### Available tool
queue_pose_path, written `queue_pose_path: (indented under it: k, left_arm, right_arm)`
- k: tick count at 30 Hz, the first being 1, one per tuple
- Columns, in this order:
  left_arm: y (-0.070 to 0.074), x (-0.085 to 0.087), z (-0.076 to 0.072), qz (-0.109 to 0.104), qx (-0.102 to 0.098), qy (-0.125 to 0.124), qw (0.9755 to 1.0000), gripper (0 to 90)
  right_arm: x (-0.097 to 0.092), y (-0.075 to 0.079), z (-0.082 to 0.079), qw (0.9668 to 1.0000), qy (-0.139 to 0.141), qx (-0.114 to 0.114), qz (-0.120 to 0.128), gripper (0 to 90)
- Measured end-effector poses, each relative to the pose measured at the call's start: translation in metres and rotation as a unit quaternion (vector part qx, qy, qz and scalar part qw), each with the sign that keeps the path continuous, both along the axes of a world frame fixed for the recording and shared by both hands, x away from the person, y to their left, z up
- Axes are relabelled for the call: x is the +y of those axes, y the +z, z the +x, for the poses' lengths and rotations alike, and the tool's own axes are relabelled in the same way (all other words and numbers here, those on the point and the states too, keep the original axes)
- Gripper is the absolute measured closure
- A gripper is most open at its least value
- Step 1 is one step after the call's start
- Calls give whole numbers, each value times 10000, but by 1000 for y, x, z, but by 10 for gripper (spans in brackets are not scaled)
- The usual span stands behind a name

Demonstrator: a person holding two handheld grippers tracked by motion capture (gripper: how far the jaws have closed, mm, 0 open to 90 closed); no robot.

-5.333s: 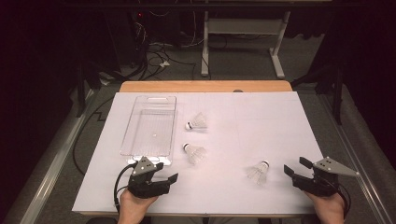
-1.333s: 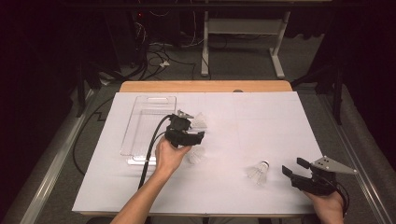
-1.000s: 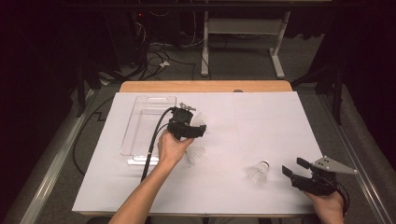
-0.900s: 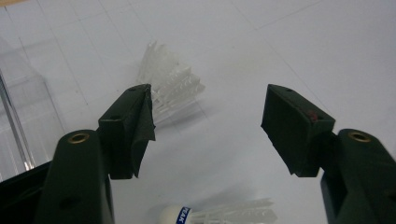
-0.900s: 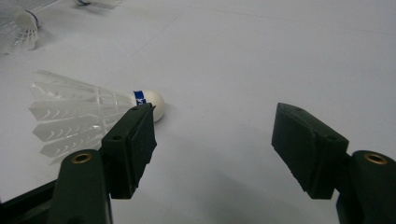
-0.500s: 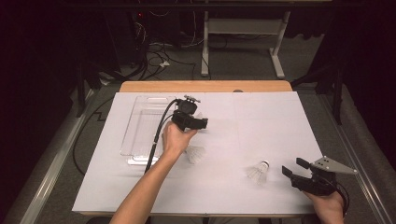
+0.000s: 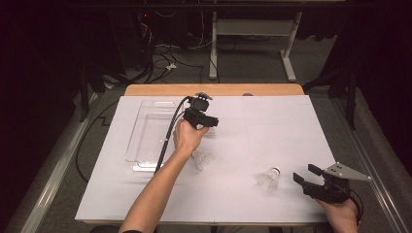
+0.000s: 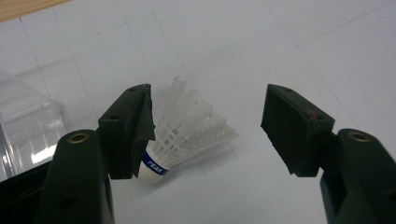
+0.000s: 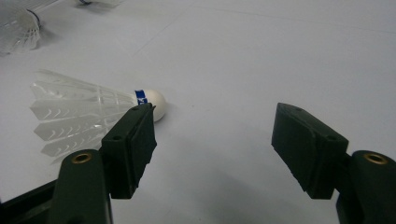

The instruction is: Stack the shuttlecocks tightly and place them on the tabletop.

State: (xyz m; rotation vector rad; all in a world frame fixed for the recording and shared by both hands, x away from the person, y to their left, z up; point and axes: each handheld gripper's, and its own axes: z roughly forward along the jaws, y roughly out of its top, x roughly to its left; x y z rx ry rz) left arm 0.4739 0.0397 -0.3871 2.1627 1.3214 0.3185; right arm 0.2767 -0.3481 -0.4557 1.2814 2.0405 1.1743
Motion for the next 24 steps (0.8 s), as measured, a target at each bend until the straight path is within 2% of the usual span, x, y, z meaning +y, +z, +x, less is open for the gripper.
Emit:
queue_pose_path:
  k: [14,17,24]
  left_arm:
    - [-16,-7,16,183,272,148,9994,354]
    - [-19,-7,17,163,277,171,9993,374]
    - [-22,-7,19,259,316,175,9990,424]
  right_arm:
    - [0,0,0,10000,16,6,-6,307]
    - [0,0,0,10000,15,10,-5,307]
    - [0,0,0,10000,23,11,-14,309]
